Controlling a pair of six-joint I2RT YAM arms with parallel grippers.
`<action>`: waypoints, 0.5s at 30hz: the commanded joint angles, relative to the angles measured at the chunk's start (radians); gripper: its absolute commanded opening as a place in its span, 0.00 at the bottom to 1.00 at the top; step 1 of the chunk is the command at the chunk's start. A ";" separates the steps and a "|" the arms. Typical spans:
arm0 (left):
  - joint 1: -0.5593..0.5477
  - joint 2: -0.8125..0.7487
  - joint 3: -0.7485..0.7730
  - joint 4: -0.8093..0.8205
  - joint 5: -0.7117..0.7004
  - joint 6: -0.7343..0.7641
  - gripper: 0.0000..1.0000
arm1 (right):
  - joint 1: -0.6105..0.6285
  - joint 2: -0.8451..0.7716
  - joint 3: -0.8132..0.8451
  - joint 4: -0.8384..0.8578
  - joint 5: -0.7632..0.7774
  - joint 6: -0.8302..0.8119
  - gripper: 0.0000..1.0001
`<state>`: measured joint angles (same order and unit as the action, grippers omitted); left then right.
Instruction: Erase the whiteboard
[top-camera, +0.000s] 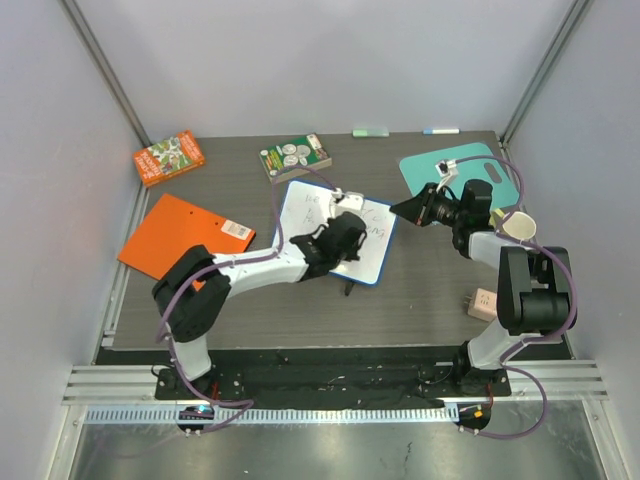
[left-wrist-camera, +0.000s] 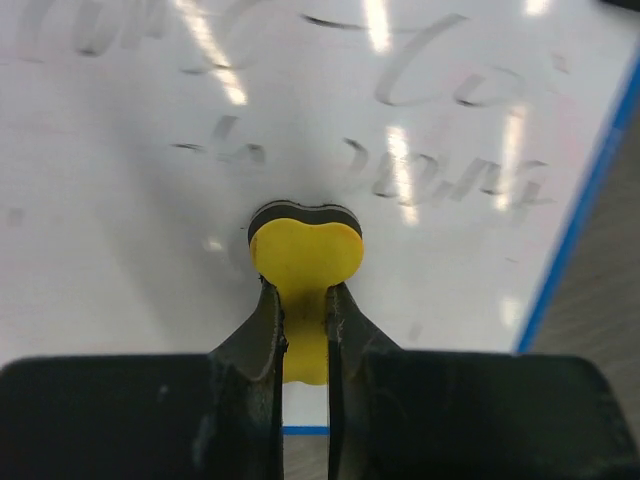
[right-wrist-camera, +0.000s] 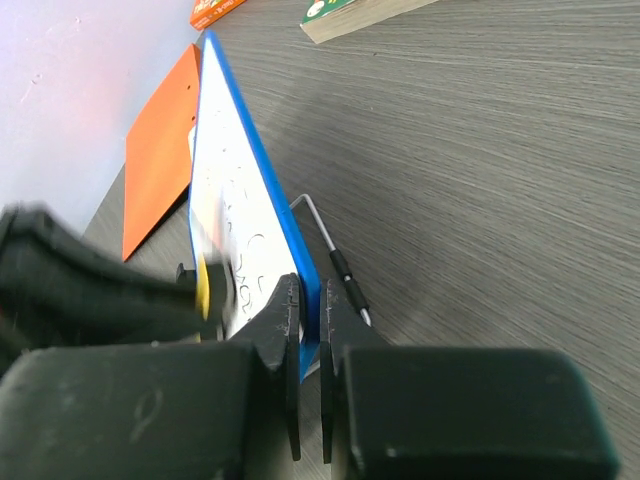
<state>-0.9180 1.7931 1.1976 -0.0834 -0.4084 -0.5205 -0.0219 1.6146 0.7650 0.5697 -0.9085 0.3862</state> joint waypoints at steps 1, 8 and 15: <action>-0.079 0.115 -0.009 0.045 0.180 -0.079 0.00 | 0.022 -0.035 0.010 0.058 -0.032 -0.067 0.02; -0.047 0.075 -0.111 0.034 0.034 -0.122 0.00 | 0.022 -0.036 0.008 0.056 -0.032 -0.067 0.01; 0.092 -0.066 -0.253 0.036 -0.053 -0.142 0.00 | 0.022 -0.036 0.007 0.055 -0.035 -0.067 0.01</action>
<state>-0.9527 1.7428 1.0359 0.0753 -0.3370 -0.6498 -0.0021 1.6146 0.7601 0.5713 -0.9279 0.3676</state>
